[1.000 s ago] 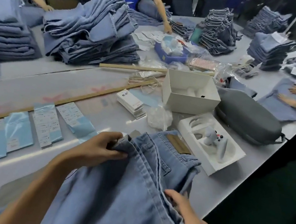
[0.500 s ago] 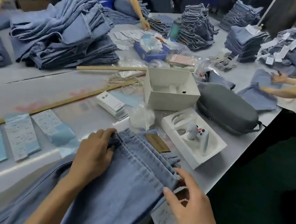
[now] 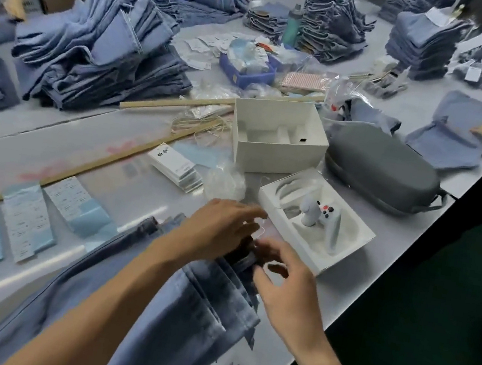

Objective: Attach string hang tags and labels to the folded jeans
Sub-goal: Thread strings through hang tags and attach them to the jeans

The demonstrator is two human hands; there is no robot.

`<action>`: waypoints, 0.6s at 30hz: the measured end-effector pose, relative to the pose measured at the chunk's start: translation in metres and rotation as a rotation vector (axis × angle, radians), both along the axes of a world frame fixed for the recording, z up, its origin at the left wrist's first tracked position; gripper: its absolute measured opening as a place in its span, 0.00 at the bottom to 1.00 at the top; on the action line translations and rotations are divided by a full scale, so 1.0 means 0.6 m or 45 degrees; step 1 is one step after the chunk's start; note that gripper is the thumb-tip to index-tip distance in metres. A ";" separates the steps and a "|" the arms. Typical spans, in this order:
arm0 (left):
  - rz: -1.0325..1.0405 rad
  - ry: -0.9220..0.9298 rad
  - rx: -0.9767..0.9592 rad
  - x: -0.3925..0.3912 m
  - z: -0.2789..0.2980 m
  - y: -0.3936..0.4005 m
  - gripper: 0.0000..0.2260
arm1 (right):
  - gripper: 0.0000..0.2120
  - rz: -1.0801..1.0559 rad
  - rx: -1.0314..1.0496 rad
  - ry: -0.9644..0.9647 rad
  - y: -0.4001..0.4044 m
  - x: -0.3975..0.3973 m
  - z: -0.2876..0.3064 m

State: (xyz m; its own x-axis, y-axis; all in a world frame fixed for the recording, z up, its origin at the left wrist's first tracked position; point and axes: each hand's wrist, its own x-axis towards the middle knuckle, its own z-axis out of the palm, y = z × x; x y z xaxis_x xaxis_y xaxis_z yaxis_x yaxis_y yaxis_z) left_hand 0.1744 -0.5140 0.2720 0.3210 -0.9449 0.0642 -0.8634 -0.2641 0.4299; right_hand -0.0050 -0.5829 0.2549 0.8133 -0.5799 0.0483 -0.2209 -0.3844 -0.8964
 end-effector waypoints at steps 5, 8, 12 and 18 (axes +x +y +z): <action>0.162 -0.073 -0.212 0.004 0.054 0.026 0.05 | 0.23 0.085 -0.304 -0.325 0.015 -0.012 0.010; 0.324 -0.091 -0.342 -0.011 0.066 0.085 0.10 | 0.16 0.182 -0.579 -0.500 0.027 -0.015 0.006; 0.835 0.200 -0.340 -0.056 0.041 0.134 0.16 | 0.07 0.325 -0.692 -0.581 0.056 -0.015 0.002; 1.192 0.409 -0.514 -0.075 0.026 0.125 0.11 | 0.10 0.442 -0.416 -0.660 0.038 -0.003 0.004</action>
State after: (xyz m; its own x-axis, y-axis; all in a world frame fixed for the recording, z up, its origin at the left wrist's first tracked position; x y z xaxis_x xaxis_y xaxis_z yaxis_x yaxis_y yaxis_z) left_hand 0.1295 -0.4391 0.2874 0.9653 -0.2409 0.1005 -0.2212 -0.5503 0.8051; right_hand -0.0070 -0.5598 0.2571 0.7736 -0.1809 0.6073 0.3878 -0.6229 -0.6795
